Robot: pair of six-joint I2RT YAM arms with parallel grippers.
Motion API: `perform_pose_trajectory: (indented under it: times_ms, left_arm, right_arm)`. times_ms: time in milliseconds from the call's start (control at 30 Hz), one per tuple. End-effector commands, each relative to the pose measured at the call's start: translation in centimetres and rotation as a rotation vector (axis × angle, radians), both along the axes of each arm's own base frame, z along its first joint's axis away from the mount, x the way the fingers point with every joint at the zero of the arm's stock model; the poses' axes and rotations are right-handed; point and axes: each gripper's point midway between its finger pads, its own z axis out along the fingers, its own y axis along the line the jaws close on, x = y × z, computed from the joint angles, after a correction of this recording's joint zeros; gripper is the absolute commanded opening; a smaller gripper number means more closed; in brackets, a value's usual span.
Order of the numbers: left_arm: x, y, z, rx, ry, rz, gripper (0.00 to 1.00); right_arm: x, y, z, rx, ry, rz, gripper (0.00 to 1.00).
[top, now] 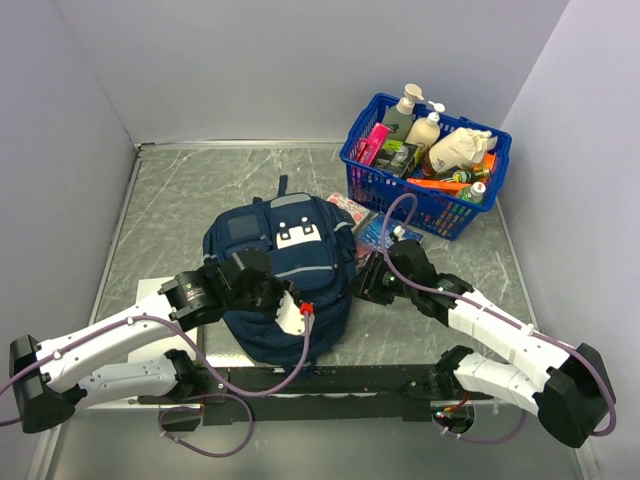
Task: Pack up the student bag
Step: Zip the student bag at the center of the board.
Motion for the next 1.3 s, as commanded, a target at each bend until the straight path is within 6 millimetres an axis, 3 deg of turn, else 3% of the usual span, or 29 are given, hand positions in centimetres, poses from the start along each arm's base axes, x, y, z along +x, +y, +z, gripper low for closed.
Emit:
perform_pose_trajectory:
  times_ms: [0,167,267,400,433,533,600,733,867,1100,1267]
  left_arm:
    - [1.2,-2.2,6.2,-0.201,-0.131,-0.023,0.01]
    - [1.5,-2.5,6.9,-0.229,-0.135,-0.010,0.01]
    - [1.8,-2.4,8.4,-0.253,-0.141,0.000,0.01]
    - [0.8,-1.3,7.5,-0.181,-0.134,-0.052,0.01]
    - [0.7,-1.1,7.6,-0.186,-0.133,-0.048,0.01]
    - [0.6,-0.6,7.6,-0.193,-0.123,-0.040,0.01]
    - [0.4,-0.3,7.5,-0.187,-0.124,-0.048,0.01]
    - [-0.1,0.5,7.6,-0.174,-0.129,-0.055,0.01]
    - [-0.5,1.1,7.1,-0.173,-0.141,-0.066,0.01]
    - [-0.8,2.0,6.8,-0.168,-0.157,-0.066,0.01]
    - [-0.9,2.2,6.8,-0.170,-0.168,-0.065,0.01]
  right_arm:
    - [0.7,0.7,0.4,-0.002,-0.010,-0.025,0.44]
    - [0.6,2.0,1.0,-0.028,-0.030,0.020,0.43]
    - [1.6,0.5,1.3,-0.137,-0.158,0.028,0.43]
    - [3.0,-0.6,3.7,-0.267,-0.571,0.230,0.35]
    - [2.9,-0.5,5.2,-0.255,-0.694,0.274,0.34]
    - [2.5,0.1,7.4,-0.265,-0.987,0.403,0.35]
    - [1.9,0.8,7.5,-0.300,-1.119,0.528,0.39]
    - [0.8,1.8,7.2,-0.334,-1.204,0.723,0.43]
    - [-0.8,3.6,8.9,-0.252,-1.311,0.865,0.50]
    - [-2.8,5.9,7.6,-0.123,-1.296,1.062,0.50]
    - [-3.8,6.3,6.5,-0.086,-1.265,1.139,0.51]
